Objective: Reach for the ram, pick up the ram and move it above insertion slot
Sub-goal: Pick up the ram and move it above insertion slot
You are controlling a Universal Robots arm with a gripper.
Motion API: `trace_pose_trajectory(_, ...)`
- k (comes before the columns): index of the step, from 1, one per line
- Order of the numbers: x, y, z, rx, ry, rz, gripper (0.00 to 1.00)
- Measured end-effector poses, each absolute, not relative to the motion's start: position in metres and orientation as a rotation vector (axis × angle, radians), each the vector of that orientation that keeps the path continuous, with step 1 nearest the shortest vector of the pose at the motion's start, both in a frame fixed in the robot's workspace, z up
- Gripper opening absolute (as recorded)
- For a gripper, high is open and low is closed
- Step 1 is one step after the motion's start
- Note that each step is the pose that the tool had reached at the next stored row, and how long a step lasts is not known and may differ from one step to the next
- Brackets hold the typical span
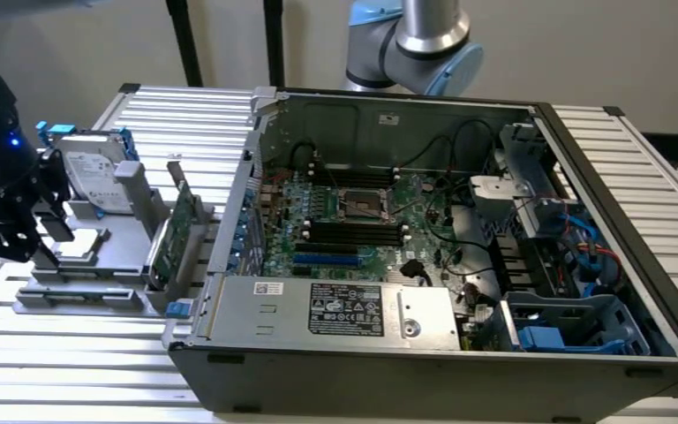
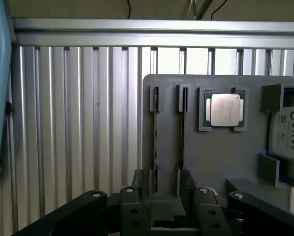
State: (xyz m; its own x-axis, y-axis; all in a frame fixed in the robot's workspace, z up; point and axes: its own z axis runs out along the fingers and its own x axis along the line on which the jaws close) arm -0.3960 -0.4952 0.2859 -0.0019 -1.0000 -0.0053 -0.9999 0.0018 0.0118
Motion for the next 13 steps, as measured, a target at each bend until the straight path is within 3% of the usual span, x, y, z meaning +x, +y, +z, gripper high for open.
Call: trace_pose_trajectory(13,-0.397,-0.495,0.262,2.210,-2.227,-0.019,0.42)
